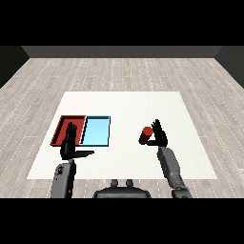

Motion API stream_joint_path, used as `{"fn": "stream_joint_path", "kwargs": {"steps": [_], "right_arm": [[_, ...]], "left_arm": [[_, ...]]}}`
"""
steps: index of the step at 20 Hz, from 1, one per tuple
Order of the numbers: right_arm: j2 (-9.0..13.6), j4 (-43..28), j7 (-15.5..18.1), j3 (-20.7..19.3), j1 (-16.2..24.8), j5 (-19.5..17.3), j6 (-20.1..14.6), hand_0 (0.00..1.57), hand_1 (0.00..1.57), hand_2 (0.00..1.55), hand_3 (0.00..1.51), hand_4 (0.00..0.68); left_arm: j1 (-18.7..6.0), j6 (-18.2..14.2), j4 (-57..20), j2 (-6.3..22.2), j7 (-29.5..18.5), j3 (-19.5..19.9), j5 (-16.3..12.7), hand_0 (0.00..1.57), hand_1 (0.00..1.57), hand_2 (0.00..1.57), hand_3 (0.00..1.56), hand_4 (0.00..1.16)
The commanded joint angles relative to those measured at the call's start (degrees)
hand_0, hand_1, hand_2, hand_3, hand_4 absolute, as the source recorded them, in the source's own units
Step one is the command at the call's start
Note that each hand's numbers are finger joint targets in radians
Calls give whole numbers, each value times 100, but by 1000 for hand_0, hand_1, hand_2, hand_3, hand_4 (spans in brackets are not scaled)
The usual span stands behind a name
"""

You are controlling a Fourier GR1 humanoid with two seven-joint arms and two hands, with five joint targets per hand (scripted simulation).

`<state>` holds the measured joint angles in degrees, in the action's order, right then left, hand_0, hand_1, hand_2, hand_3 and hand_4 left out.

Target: Pick the red can and put it in the red box

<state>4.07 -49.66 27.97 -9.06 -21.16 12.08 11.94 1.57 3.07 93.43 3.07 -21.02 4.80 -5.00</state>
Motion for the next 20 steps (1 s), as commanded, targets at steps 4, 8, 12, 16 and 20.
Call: {"fn": "stream_joint_path", "kwargs": {"steps": [4, 8, 12, 16, 20], "right_arm": [[-221, 363, 326, 170, -77, -132, -140, 0, 0, 0, 0, 0], [-137, 914, 355, 6, -627, -18, -77, 0, 0, 0, 0, 0], [-7, -109, -156, 125, 26, 113, -63, 0, 0, 0, 0, 0], [-16, 346, -43, 136, -380, -28, -238, 0, 0, 0, 0, 0], [-296, 710, 66, 139, -653, -45, -515, 0, 0, 0, 0, 0]], "left_arm": [[279, -62, 366, -194, 145, -194, -18, 0, 0, 0, 0, 0], [-178, -173, 10, -137, 171, -151, 110, 0, 0, 0, 0, 0], [-423, -199, -645, -157, -249, -81, 159, 0, 0, 0, 0, 0], [-8, 123, -170, 101, -51, 65, -81, 0, 0, 0, 0, 0], [-55, -22, -98, -17, -154, 42, -45, 0, 0, 0, 0, 0]]}}
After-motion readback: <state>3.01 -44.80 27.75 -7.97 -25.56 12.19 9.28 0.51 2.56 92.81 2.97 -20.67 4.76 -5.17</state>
